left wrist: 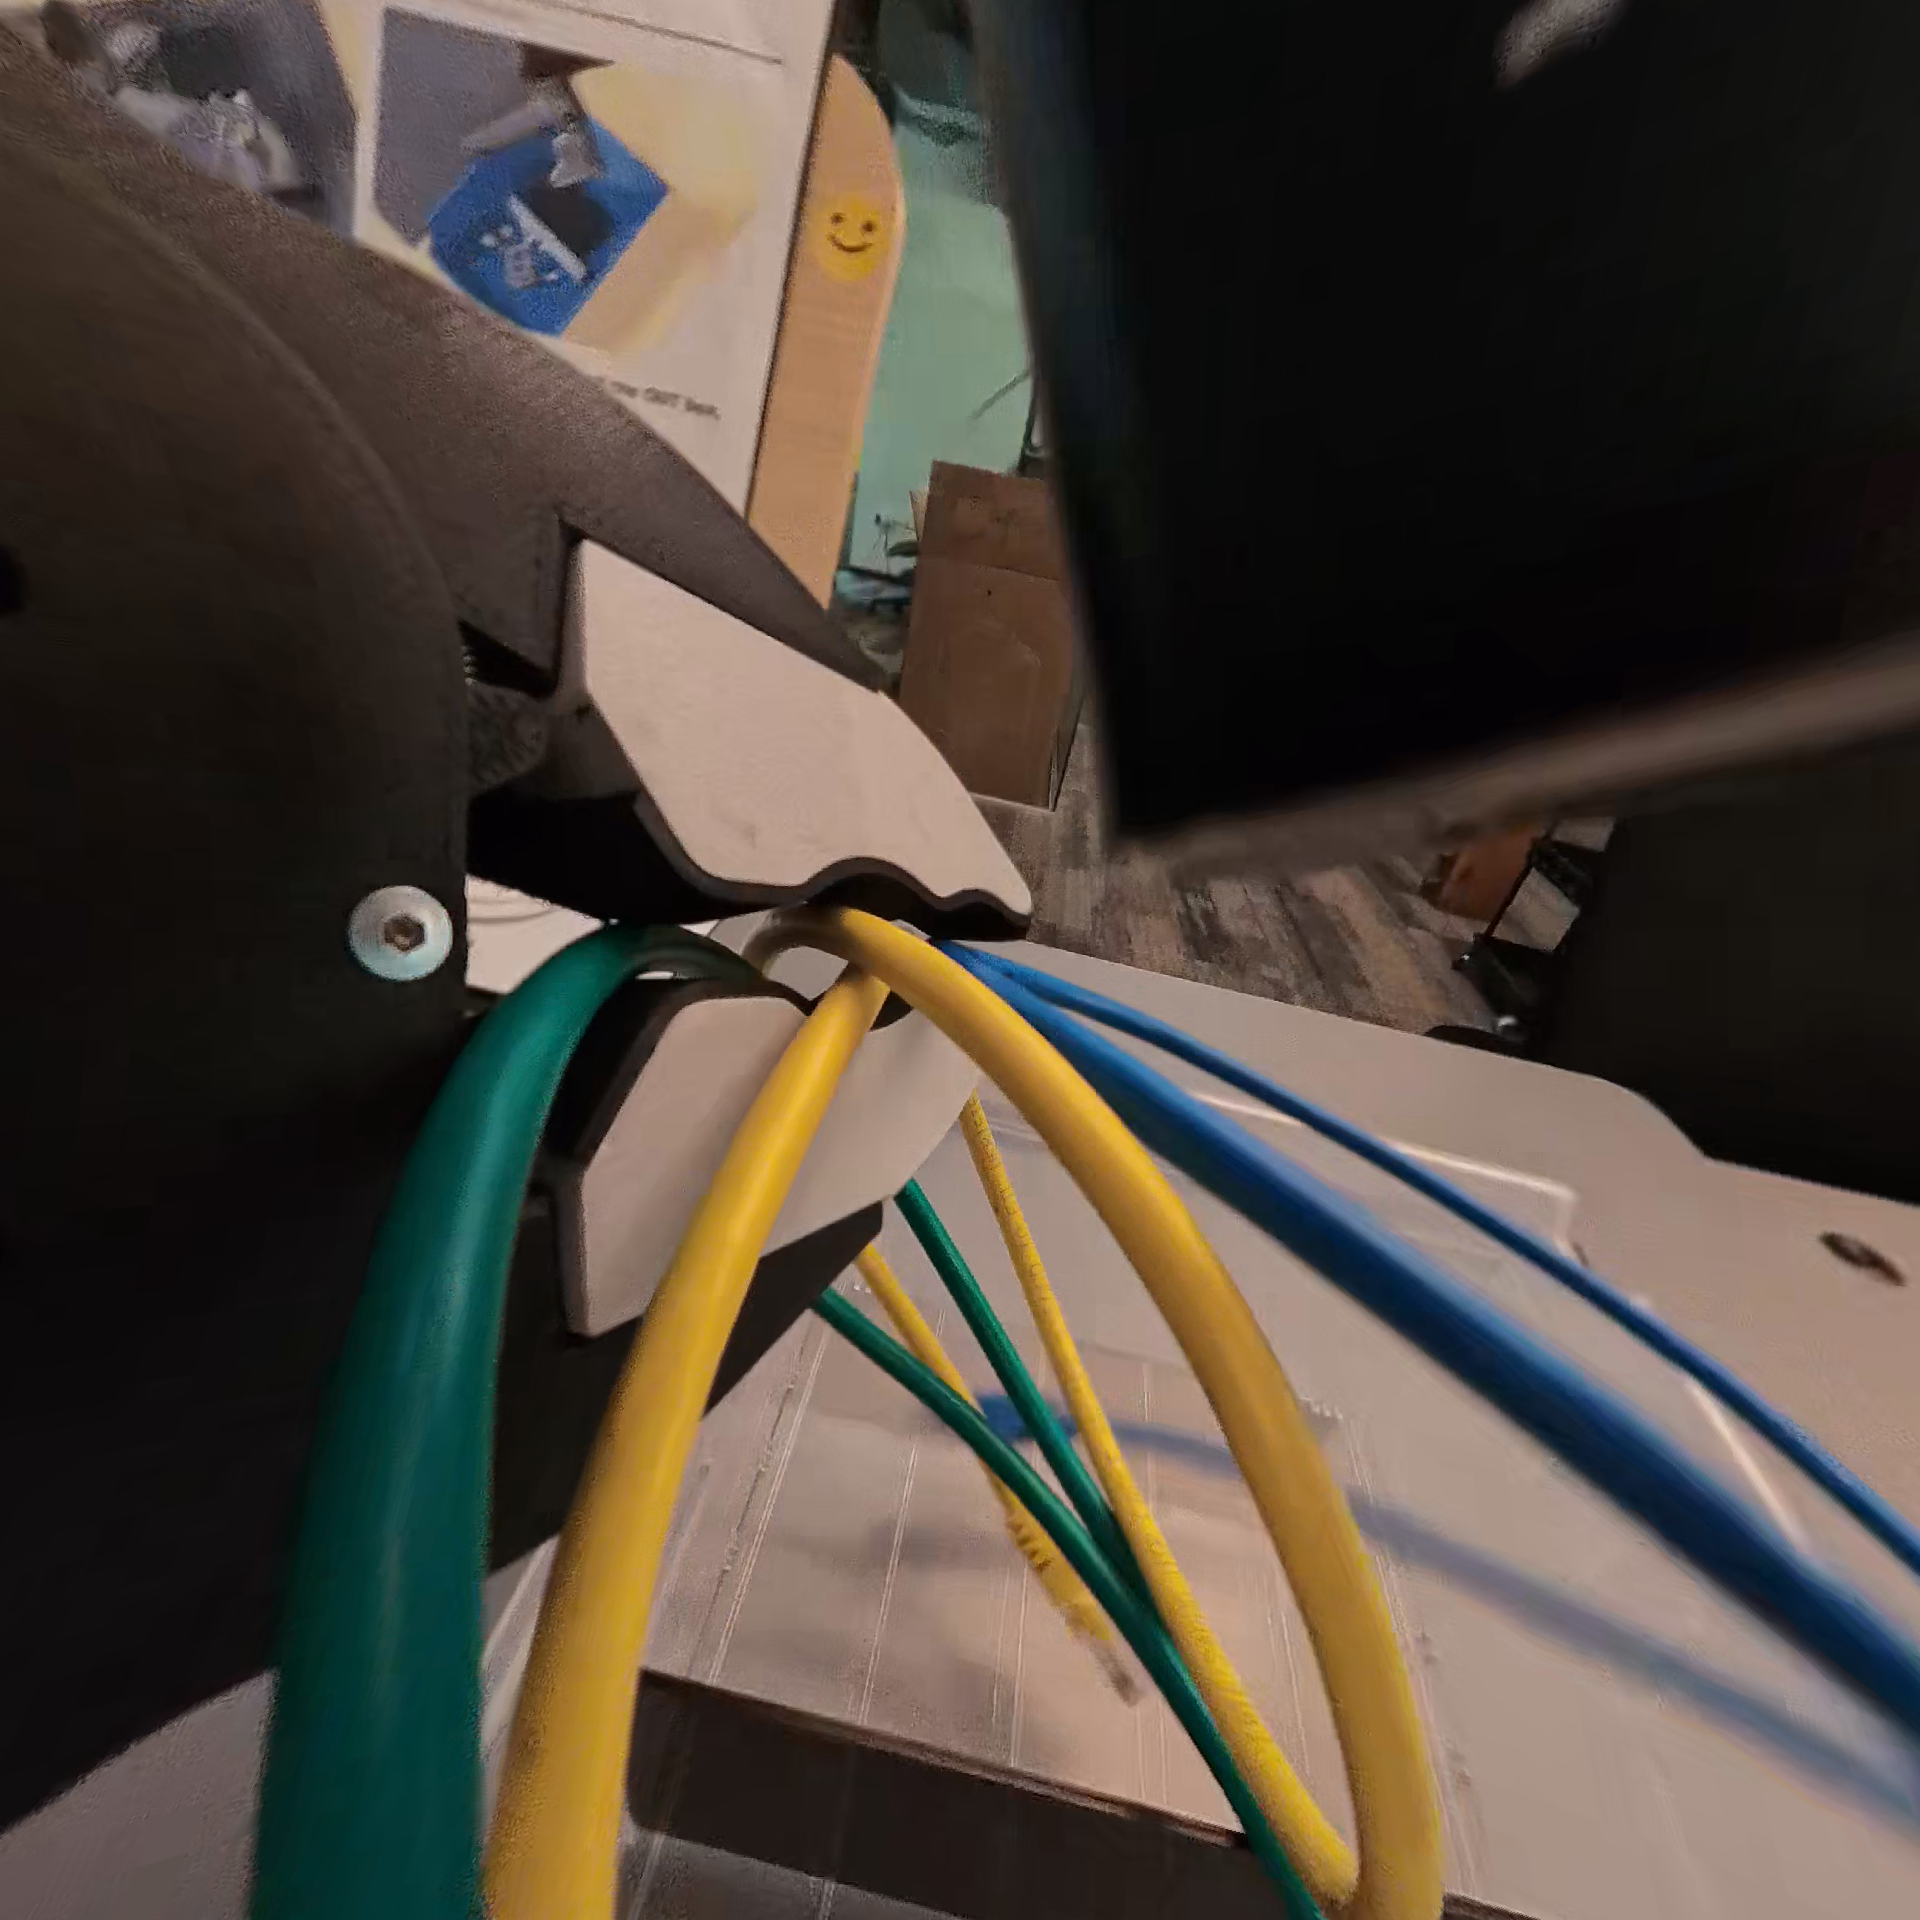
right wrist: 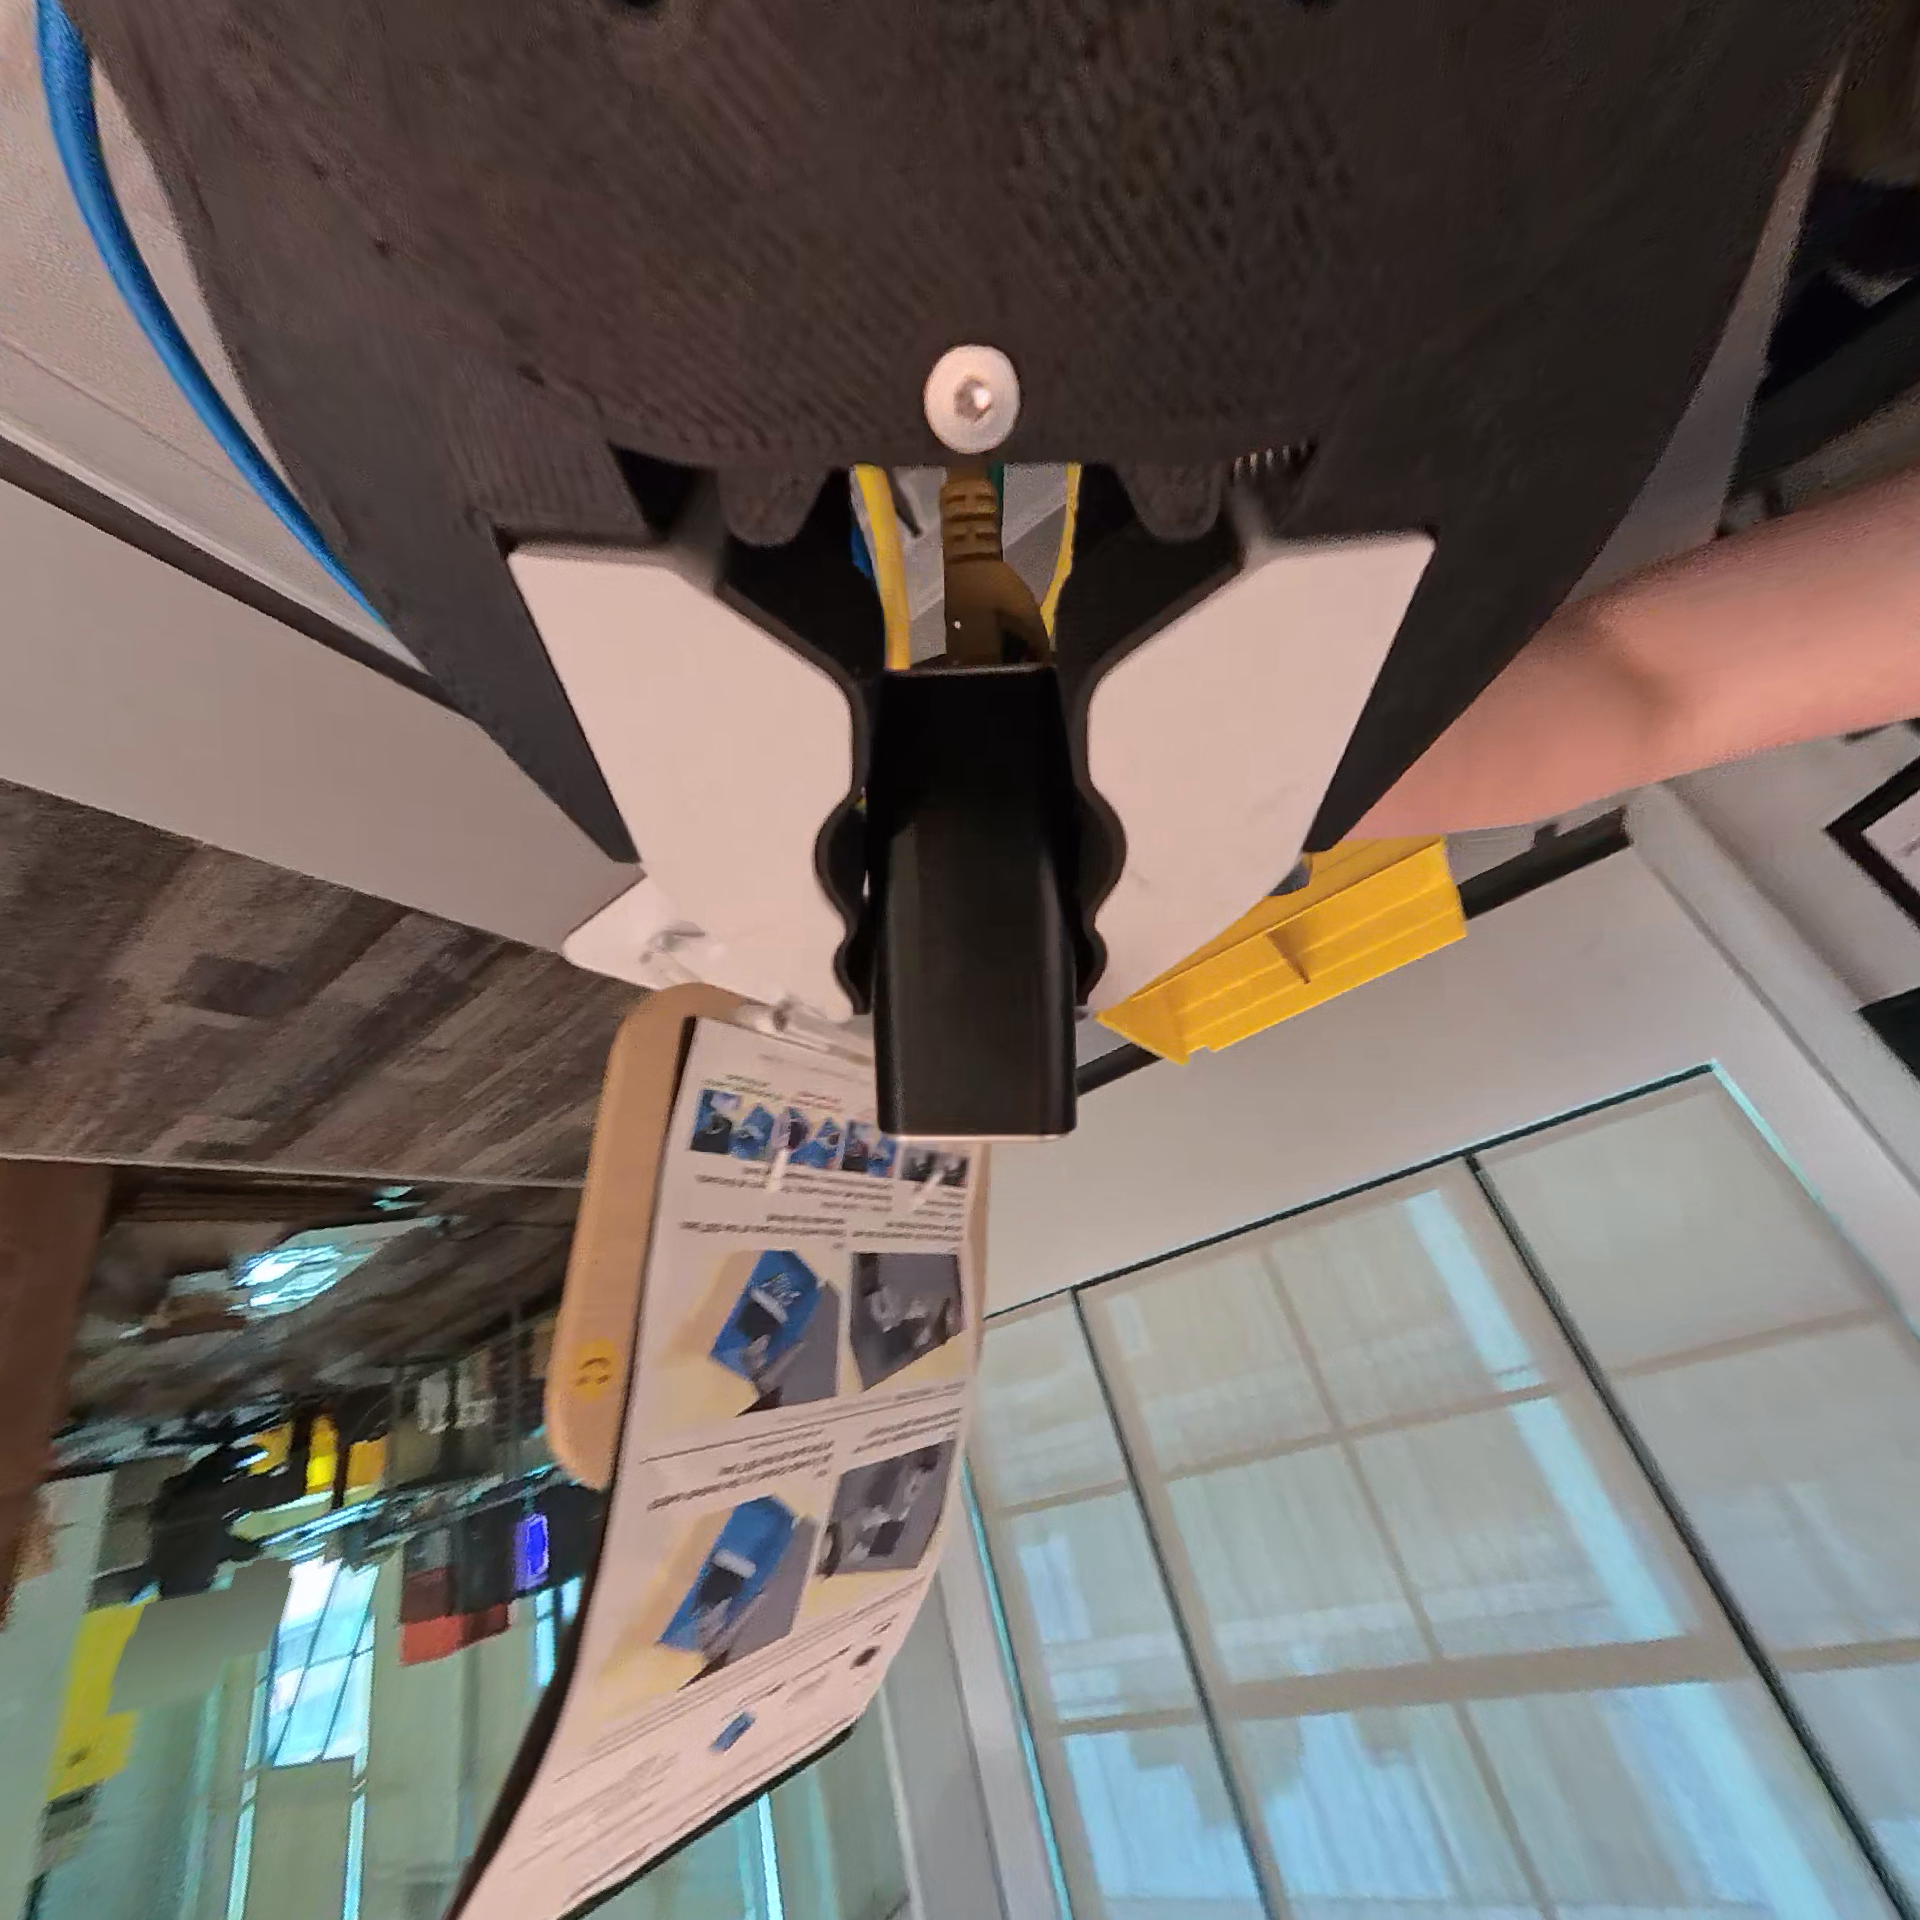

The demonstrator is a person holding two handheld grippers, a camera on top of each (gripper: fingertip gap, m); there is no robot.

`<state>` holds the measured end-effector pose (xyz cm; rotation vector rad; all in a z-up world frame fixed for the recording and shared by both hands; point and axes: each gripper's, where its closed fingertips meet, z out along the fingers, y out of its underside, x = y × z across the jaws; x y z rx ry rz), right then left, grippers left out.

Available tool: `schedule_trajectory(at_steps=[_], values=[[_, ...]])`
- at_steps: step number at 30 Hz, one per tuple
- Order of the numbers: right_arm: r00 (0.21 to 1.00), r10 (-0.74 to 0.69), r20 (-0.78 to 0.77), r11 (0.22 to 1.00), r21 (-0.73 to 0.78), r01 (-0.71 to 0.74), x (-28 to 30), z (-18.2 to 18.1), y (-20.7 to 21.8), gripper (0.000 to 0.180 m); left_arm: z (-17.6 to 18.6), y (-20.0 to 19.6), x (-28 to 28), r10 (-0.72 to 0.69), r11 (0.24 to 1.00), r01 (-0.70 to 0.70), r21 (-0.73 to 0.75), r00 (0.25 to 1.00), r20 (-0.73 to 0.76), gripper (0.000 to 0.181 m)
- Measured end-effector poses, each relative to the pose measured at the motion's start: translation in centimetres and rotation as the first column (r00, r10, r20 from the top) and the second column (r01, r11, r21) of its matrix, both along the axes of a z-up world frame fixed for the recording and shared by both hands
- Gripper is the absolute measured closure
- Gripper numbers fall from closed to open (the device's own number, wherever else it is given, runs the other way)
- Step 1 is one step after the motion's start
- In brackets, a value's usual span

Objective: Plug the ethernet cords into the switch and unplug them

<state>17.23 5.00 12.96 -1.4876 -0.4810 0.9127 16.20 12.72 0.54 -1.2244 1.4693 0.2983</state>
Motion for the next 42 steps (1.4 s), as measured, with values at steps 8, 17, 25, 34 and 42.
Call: schedule_trajectory(at_steps=[8,17,25,34,42], values=[[1.0,0.013,0.008,0.998,-0.056,-0.012,-1.6,-1.7,2.1,0.145,-0.6,-0.5,-2.0,0.02,0.995,-0.008,-0.095,0.992,0.127,0.171],[0.972,-0.198,0.125,0.979,0.065,0.191,2.7,-3.5,4.2,0.144,-3.3,1.1,-1.2,0.154,0.96,-0.149,-0.239,0.988,0.0,0.131],[0.992,-0.118,0.05,0.985,-0.121,0.123,1.5,-6.7,6.3,0.144,0.0,-0.3,-6.4,0.2,0.944,-0.132,-0.302,0.958,0.206,0.104],[0.922,-0.145,0.359,0.966,-0.151,0.211,-0.5,-10.9,7.9,0.143,-0.8,-0.7,-9.3,0.251,0.891,-0.131,-0.434,0.94,0.231,0.116],[0.816,-0.107,0.568,0.961,-0.152,0.232,-1.3,-13.9,8.5,0.144,-0.6,-1.7,-11.6,0.317,0.845,-0.192,-0.499,0.931,0.18,0.119]])
